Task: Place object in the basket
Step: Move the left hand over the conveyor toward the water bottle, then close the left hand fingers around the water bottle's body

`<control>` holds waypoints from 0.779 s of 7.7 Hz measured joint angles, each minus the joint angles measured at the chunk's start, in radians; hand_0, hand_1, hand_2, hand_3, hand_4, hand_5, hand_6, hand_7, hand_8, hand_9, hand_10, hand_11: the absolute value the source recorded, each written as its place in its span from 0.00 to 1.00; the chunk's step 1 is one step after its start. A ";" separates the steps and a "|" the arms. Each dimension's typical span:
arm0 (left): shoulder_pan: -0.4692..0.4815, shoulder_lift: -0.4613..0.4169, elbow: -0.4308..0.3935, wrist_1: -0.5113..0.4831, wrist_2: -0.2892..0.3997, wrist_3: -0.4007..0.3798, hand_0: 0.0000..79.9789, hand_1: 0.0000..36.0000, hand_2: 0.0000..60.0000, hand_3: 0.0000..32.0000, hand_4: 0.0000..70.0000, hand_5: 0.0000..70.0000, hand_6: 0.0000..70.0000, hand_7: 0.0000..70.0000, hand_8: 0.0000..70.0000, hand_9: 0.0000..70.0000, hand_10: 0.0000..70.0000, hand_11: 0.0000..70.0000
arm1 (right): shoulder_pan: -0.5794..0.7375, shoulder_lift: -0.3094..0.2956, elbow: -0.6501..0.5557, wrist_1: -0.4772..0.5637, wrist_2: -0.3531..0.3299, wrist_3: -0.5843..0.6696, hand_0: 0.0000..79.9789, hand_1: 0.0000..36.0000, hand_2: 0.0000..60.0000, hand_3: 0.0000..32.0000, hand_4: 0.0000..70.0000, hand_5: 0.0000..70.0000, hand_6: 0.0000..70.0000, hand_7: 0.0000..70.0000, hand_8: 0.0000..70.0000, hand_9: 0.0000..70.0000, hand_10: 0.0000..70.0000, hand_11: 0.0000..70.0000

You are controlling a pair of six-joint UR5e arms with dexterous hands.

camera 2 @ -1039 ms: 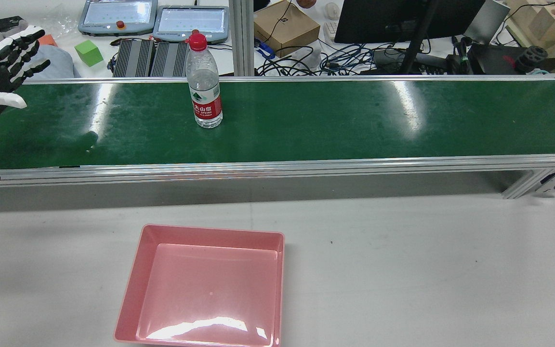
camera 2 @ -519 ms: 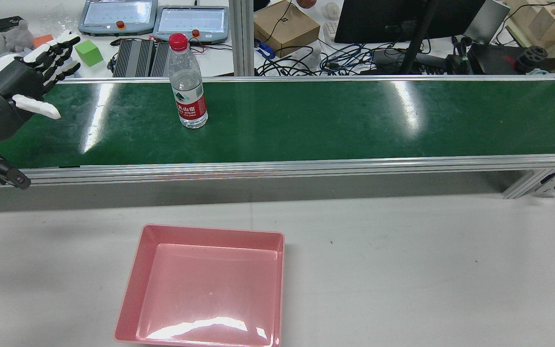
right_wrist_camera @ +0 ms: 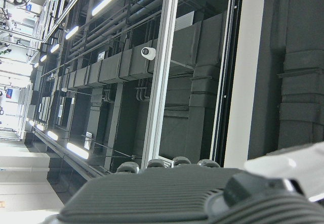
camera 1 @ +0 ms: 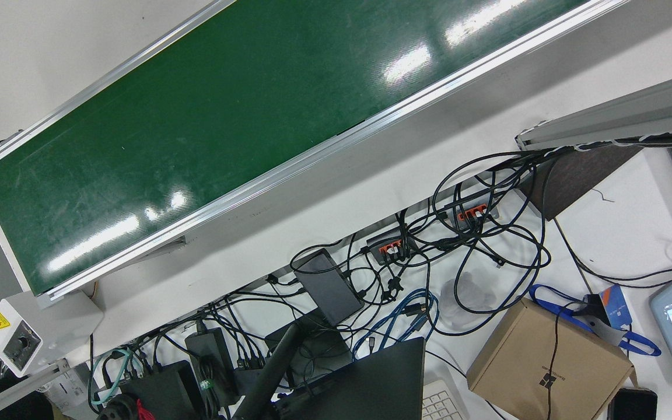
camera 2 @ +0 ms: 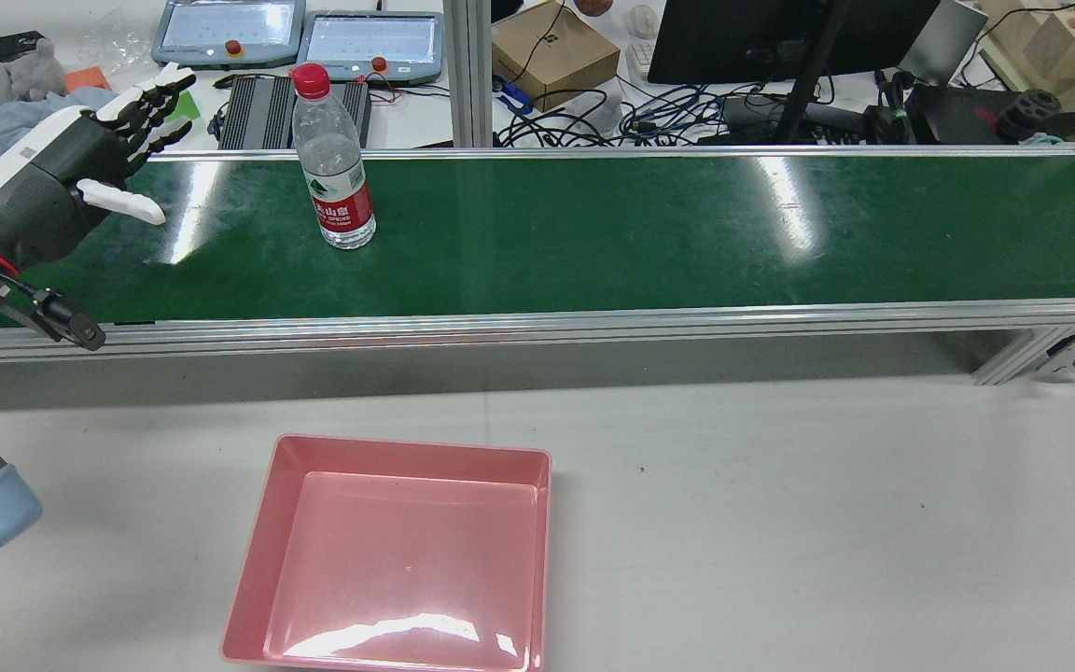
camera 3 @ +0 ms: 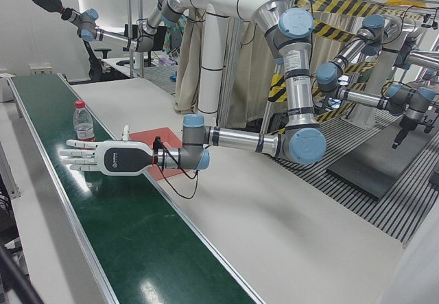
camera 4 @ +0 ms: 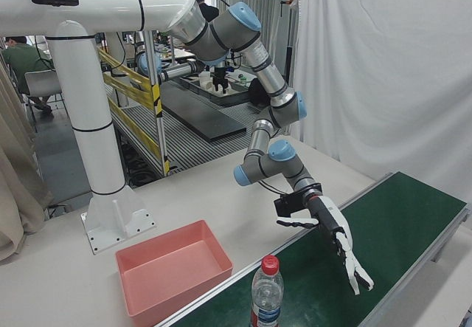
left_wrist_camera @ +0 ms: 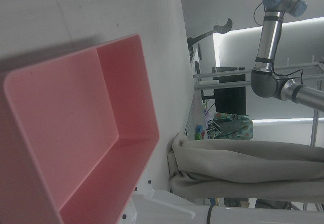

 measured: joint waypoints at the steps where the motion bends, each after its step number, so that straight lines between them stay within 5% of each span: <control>1: -0.001 -0.009 0.026 -0.013 0.000 0.001 0.58 0.13 0.00 0.00 0.16 0.21 0.04 0.02 0.04 0.03 0.09 0.14 | 0.000 0.000 0.000 0.000 0.000 0.000 0.00 0.00 0.00 0.00 0.00 0.00 0.00 0.00 0.00 0.00 0.00 0.00; 6: 0.009 -0.020 0.041 -0.027 0.038 -0.055 0.59 0.16 0.00 0.00 0.15 0.22 0.03 0.01 0.03 0.03 0.08 0.13 | 0.000 0.000 0.000 0.000 0.000 0.000 0.00 0.00 0.00 0.00 0.00 0.00 0.00 0.00 0.00 0.00 0.00 0.00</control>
